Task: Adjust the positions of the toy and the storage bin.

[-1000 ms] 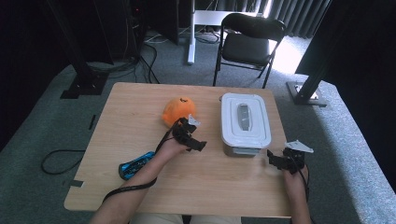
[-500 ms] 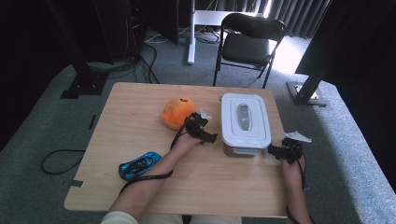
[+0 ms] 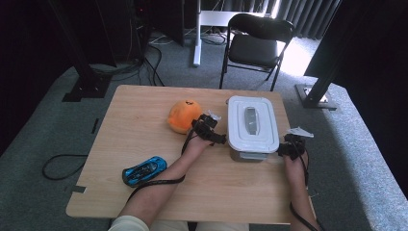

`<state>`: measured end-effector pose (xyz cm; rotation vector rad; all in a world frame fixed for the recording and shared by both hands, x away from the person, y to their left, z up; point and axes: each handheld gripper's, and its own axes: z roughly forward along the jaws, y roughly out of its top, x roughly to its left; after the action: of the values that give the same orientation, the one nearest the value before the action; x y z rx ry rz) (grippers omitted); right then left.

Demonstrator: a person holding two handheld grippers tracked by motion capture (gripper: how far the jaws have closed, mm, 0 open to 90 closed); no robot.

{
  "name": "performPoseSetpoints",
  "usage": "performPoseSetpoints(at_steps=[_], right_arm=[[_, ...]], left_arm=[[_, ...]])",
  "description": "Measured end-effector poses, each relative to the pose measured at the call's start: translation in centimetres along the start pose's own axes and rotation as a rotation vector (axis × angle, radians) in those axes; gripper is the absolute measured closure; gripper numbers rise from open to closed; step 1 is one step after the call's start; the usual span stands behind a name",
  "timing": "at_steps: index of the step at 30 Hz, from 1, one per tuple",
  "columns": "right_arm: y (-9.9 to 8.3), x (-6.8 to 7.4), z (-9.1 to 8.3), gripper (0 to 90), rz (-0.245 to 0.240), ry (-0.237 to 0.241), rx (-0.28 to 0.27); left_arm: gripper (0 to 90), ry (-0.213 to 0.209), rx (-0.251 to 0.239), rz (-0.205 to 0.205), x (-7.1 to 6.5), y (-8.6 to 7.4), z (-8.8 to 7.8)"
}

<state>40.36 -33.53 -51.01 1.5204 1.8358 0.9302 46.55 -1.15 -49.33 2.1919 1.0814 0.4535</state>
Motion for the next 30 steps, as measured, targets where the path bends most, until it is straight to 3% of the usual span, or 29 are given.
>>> performPoseSetpoints(at_steps=[3,5,7,10,13,14,18,22,26,30], right_arm=[[-0.1,0.0,0.0,13.5,0.008,0.018,0.000],[-0.2,0.0,0.0,13.5,0.011,0.049,0.001],[-0.2,0.0,-0.1,14.3,0.010,0.068,-0.005],[-0.3,0.0,-0.1,15.3,0.027,0.117,-0.015],[-0.2,0.1,-0.2,15.8,0.019,0.119,-0.018],[-0.2,0.3,-0.2,17.8,0.006,0.126,-0.016],[-0.2,0.6,-0.4,18.9,-0.007,0.123,-0.027],[-0.4,0.8,-0.5,20.2,0.001,0.150,-0.036],[-0.5,1.4,-0.9,20.9,-0.031,0.188,-0.038],[-0.5,1.9,-1.3,20.9,-0.048,0.205,-0.040]], left_arm=[[0.4,-0.016,0.007,0.005,-0.4,0.0,0.2],[0.3,-0.025,0.007,0.010,-0.6,0.0,0.2],[0.4,-0.008,0.014,0.025,-1.0,0.1,0.1],[0.4,-0.029,0.028,0.039,-0.9,0.0,0.1],[0.4,-0.030,0.038,0.057,-0.9,-0.1,0.0],[0.4,-0.013,0.039,0.076,-1.1,-0.2,-0.2],[0.4,-0.017,0.043,0.083,-1.2,-0.5,-0.4],[0.4,-0.018,0.043,0.100,-1.3,-1.1,-0.9],[0.4,-0.010,0.055,0.124,-1.2,-1.5,-1.5],[0.5,0.001,0.055,0.120,-1.0,-2.0,-2.0]])
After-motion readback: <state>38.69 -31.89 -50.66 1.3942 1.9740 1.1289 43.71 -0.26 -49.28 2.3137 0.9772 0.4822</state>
